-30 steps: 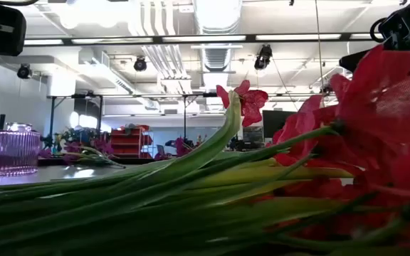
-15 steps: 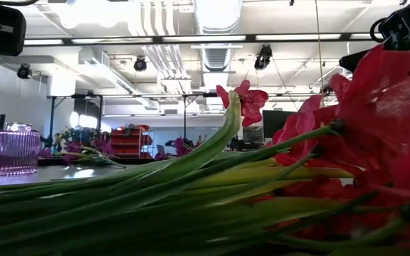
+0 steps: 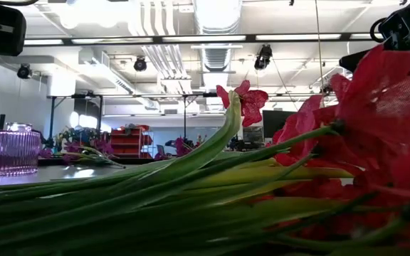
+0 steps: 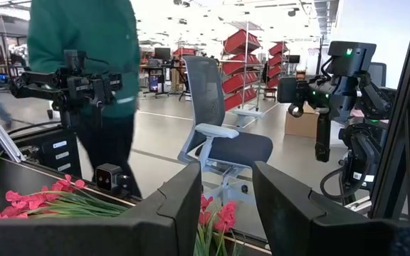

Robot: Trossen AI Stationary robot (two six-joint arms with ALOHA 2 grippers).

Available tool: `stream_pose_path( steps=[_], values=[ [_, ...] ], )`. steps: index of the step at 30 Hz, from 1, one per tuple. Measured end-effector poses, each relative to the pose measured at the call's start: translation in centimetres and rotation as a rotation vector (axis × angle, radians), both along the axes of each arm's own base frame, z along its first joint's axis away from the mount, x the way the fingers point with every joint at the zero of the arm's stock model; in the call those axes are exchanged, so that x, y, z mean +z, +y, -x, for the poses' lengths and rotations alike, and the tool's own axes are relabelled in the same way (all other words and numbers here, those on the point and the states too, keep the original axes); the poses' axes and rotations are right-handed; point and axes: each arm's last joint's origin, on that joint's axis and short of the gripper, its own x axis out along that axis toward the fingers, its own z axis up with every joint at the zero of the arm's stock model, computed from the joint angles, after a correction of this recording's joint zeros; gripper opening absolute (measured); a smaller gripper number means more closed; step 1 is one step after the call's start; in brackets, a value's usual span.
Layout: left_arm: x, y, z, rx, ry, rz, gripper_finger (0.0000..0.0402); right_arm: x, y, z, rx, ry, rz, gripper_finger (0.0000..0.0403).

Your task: Sort flowers into vase by color

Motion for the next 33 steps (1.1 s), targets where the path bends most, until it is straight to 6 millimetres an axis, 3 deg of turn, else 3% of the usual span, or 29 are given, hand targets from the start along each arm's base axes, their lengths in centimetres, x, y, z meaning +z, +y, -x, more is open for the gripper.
stream_pose_path(
  steps=[8,16,22,25,30,33],
  values=[
    [0.0,0.0,0.0,0.000,0.000,0.000,0.0114,0.4,0.0,0.0,0.000,-0.040,-0.018,0.0013],
    [0.0,0.0,0.0,0.000,0.000,0.000,0.0114,1.7,-0.1,0.1,0.003,-0.155,-0.617,0.0013],
    [0.0,0.0,0.0,0.000,0.002,0.000,0.0114,2.7,-0.3,-0.6,-0.098,-0.095,-0.579,0.0013],
    [0.0,0.0,0.0,0.000,0.001,0.000,0.0114,3.3,-0.5,-1.9,-0.223,0.055,-0.520,0.0013],
    [0.0,0.0,0.0,0.000,0.001,0.000,0.0114,4.0,-0.7,-6.1,-0.404,0.266,-0.408,0.0013],
    [0.0,0.0,0.0,0.000,0.001,0.000,0.0114,4.4,-0.6,-9.1,-0.453,0.354,-0.448,0.0013]
  ],
)
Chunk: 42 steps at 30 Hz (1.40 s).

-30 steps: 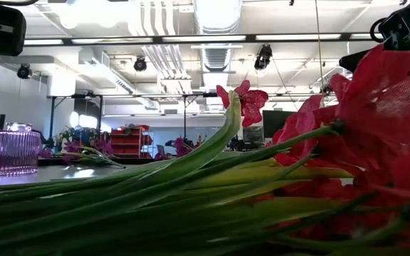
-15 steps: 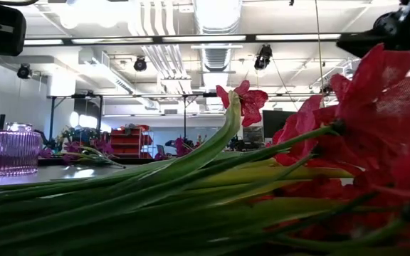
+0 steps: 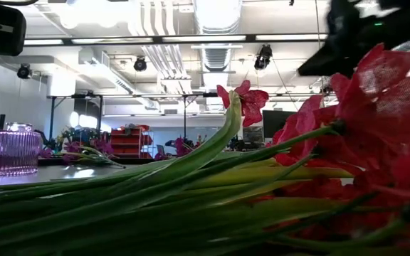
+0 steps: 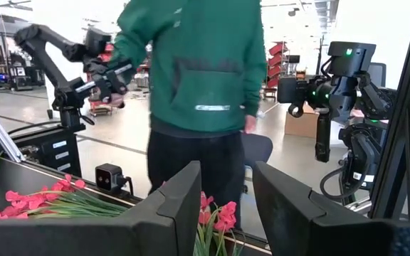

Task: Sort flowers into vase by color
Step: Put the top white tulip into the yellow flower vase

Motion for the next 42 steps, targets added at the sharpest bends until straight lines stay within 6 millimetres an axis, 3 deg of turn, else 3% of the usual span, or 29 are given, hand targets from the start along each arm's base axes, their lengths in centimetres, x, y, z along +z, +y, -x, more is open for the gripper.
stream_pose_path(
  steps=[4,6,11,17,21,25,31,37,42],
  values=[
    [0.0,0.0,0.0,0.000,0.000,0.000,0.0114,0.3,0.2,-3.7,-0.025,0.158,-0.071,0.0013],
    [0.0,0.0,0.0,0.000,0.001,0.000,0.0114,1.4,0.4,-5.6,0.012,0.188,-0.104,0.0017],
    [0.0,0.0,0.0,0.000,0.000,0.000,0.0114,2.2,0.9,-8.5,0.060,0.389,-0.183,0.0069],
    [0.0,0.0,0.0,0.000,0.000,0.000,0.0114,2.8,0.6,-9.2,-0.063,0.682,-0.256,0.0162],
    [0.0,0.0,0.0,0.000,0.001,0.000,0.0114,2.6,0.3,-8.6,-0.147,0.837,-0.279,0.0195],
    [0.0,0.0,0.0,0.000,0.001,0.000,0.0114,1.9,-0.4,-9.7,-0.179,0.762,-0.317,0.0202],
    [0.0,0.0,0.0,0.000,0.001,0.000,0.0114,0.1,-0.6,-12.5,-0.447,0.503,-0.612,0.0192],
    [0.0,0.0,0.0,0.000,0.001,0.000,0.0114,-1.2,2.5,-16.6,-0.386,0.314,-0.844,0.0179],
    [0.0,0.0,0.0,0.000,0.001,0.000,0.0114,-3.1,4.2,-19.3,-0.495,0.283,-0.941,0.0172]
  ],
)
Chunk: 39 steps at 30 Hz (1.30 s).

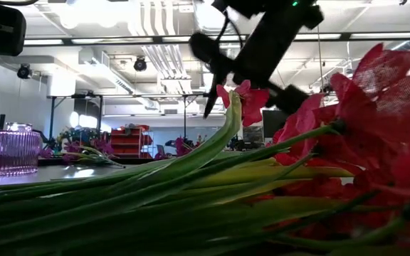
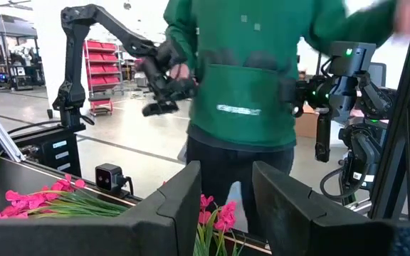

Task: Sort flowers into vase by color
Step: Put the top white tulip into the yellow flower vase

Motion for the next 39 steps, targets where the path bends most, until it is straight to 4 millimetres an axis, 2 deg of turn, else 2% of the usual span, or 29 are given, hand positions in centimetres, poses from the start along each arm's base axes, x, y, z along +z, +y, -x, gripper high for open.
stream_pose_path(
  steps=[8,13,17,22,28,31,33,36,39],
  values=[
    [0.0,0.0,0.0,-0.001,0.001,0.000,0.0114,-3.3,0.5,-4.3,-0.148,0.047,-0.093,0.0152],
    [0.0,0.0,0.0,0.000,0.004,0.000,0.0114,-3.6,0.4,-5.9,-0.226,0.038,-0.109,0.0133],
    [-0.1,0.0,0.0,0.000,0.005,-0.001,0.0114,-4.2,0.0,-6.1,-0.280,0.057,-0.071,0.0117],
    [-0.1,0.0,0.0,0.000,0.005,-0.001,0.0114,-4.5,-0.4,-5.3,-0.314,0.145,-0.077,0.0094],
    [-0.1,0.0,0.0,0.000,0.005,-0.001,0.0114,-4.4,-0.8,-5.2,-0.347,0.151,0.017,0.0056],
    [-0.1,0.0,0.0,0.000,0.006,-0.001,0.0114,-3.7,-1.0,-5.3,-0.281,0.139,0.109,0.0028],
    [-0.1,0.0,0.0,0.000,0.006,-0.001,0.0114,-2.3,-1.1,-5.2,-0.245,0.109,0.199,0.0015],
    [-0.1,0.0,0.0,0.000,0.006,-0.001,0.0114,0.6,-1.3,-4.5,-0.210,0.075,0.306,0.0011],
    [-0.1,0.0,0.0,0.000,0.006,-0.001,0.0114,4.1,-1.0,-3.0,-0.108,0.086,0.502,0.0010]
  ],
)
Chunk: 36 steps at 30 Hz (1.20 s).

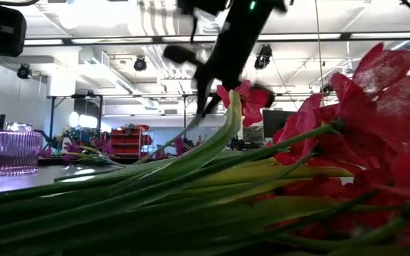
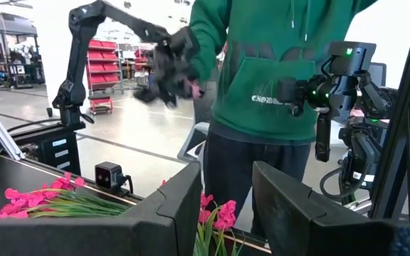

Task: Sort flowers into vase by color
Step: Put the top white tulip into the yellow flower vase

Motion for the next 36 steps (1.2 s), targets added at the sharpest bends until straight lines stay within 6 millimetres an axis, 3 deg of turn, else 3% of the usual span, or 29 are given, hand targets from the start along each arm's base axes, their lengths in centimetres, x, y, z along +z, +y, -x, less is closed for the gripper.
stream_pose_path(
  steps=[4,11,18,22,27,30,36],
  values=[
    [0.0,0.0,0.0,0.000,0.002,0.000,0.0114,5.7,0.6,3.4,0.097,0.051,0.214,0.0010],
    [0.0,0.0,0.0,0.000,0.001,0.000,0.0114,14.0,0.9,11.1,0.274,0.110,0.386,0.0009],
    [0.0,0.0,0.0,0.001,0.001,0.000,0.0114,18.9,0.2,20.2,0.353,0.213,0.621,0.0009],
    [0.0,0.0,0.0,0.000,0.002,0.000,0.0114,19.4,-0.7,24.6,0.446,0.272,0.678,0.0009],
    [0.0,0.0,0.0,0.000,0.002,0.000,0.0114,18.0,-1.8,29.4,0.488,0.270,0.706,0.0009],
    [0.0,0.0,0.0,0.000,0.002,0.000,0.0114,17.1,-2.9,33.3,0.462,0.158,0.693,0.0009],
    [0.0,0.0,0.0,0.000,0.002,0.000,0.0114,14.7,-3.4,35.5,0.513,0.019,0.627,0.0009]
  ],
)
